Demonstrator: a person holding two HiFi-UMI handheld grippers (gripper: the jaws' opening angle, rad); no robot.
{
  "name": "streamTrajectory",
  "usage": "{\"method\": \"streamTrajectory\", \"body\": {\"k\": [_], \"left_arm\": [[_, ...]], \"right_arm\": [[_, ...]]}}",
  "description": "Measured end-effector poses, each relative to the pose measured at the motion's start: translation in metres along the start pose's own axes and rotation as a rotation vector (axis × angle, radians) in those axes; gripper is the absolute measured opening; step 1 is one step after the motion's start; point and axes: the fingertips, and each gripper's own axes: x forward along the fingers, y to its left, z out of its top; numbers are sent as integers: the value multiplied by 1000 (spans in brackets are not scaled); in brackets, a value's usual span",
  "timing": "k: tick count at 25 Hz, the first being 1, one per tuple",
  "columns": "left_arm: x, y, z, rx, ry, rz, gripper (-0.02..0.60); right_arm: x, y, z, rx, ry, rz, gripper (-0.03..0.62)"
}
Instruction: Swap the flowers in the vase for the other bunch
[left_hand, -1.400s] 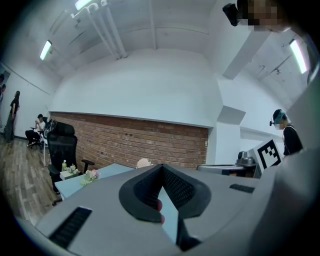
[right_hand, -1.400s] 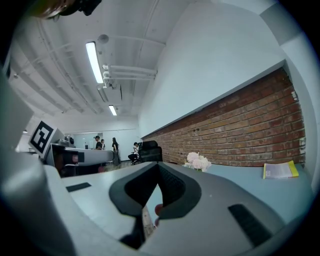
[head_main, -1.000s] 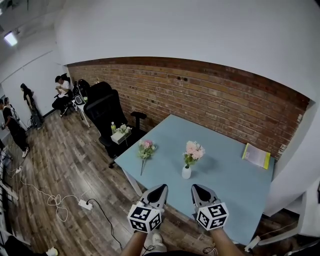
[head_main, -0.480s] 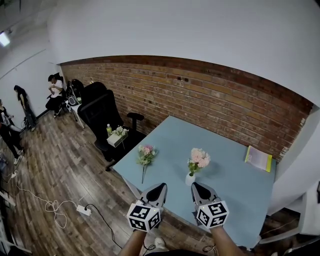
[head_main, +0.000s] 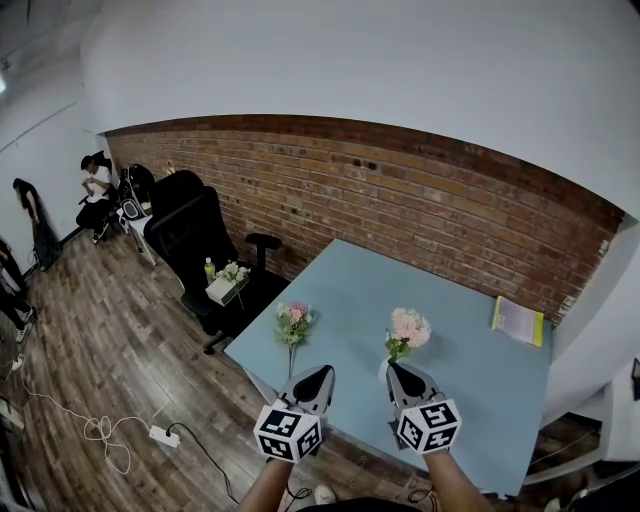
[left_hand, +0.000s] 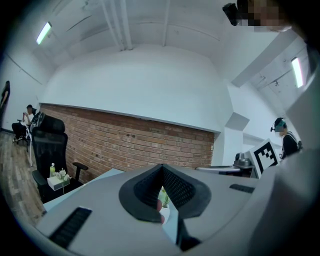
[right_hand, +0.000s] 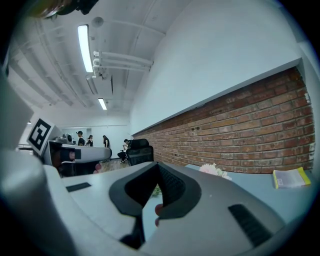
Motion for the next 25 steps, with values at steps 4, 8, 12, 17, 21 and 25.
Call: {"method": "streamTrajectory", "body": {"k": [4,8,12,17,21,25], "left_arm": [[1,20,1,3,5,-14,0],[1,38,1,0,9,-27,0],[0,54,-3,-7,16,-34,0],[-1,66,-7,-15,19,-46,0],[2,70,-7,-22,21,-58,0],[6,70,-6,-27,21,-69,0]], "right_arm": [[16,6,2,-8,-7,-21,12],[29,10,2,-9,-9,-45,12],[37,15,-1,-11,-9,-66,12],[40,14,-9,-18,6,-94,12],[42,12,-11,-11,11,-116,12],[42,7,-11,-15,18,-129,12]]}}
